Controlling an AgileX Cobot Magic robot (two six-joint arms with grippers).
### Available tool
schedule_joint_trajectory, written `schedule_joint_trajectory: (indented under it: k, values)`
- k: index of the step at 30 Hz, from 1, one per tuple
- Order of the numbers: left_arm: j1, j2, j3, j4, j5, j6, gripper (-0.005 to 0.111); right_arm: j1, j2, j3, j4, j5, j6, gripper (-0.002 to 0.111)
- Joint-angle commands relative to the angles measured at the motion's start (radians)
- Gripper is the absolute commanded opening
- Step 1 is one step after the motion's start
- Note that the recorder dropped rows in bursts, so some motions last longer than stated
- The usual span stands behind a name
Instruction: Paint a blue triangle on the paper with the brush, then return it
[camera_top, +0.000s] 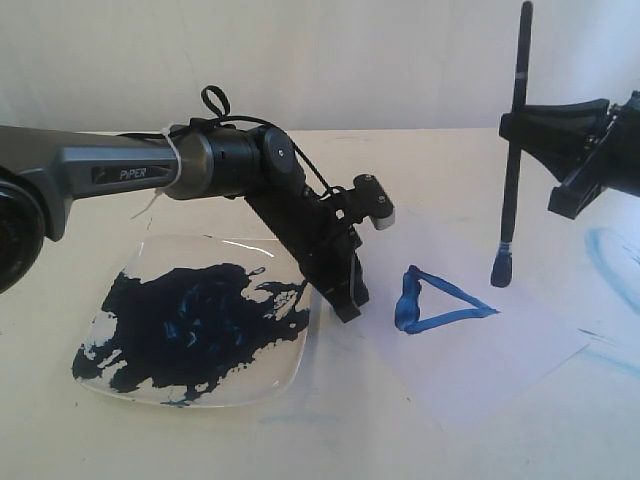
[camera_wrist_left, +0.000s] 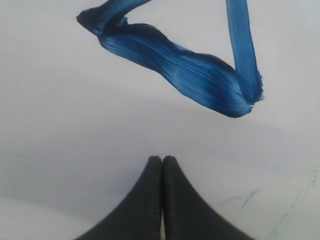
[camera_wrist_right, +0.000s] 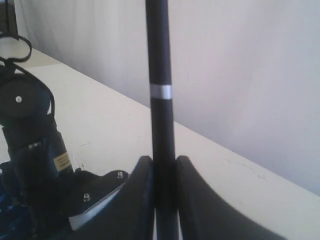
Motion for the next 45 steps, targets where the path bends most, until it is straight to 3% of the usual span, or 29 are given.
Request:
schedule_joint_trajectory:
  k: [1, 12, 19, 23, 31, 38, 45]
  values:
    - [-0.004, 0.003, -0.002, -0.017, 0.026, -0.005, 0.0, -0.008, -0.065, -0.001, 0.02, -0.014, 0.04, 0.0]
    - [-0.004, -0.004, -0.016, -0.004, 0.034, -0.005, 0.0, -0.008, -0.089, -0.001, 0.016, -0.014, 0.05, 0.0]
    - [0.0, -0.106, -0.079, 0.041, 0.078, -0.051, 0.0, -0.008, -0.089, -0.001, 0.016, -0.014, 0.074, 0.0]
    - [0.029, -0.183, -0.09, 0.11, 0.104, -0.159, 0.0, -0.008, -0.089, -0.001, 0.014, -0.014, 0.081, 0.0]
    - [0.152, -0.289, -0.076, 0.092, 0.314, -0.235, 0.0, -0.008, -0.089, 0.001, 0.012, -0.014, 0.271, 0.0]
    - [0.238, -0.514, 0.16, 0.095, 0.254, -0.251, 0.0, -0.008, -0.121, 0.003, 0.009, -0.014, 0.345, 0.0]
    - [0.269, -0.852, 0.488, 0.118, 0.092, -0.235, 0.0, -0.008, -0.203, 0.003, 0.011, -0.014, 0.445, 0.0]
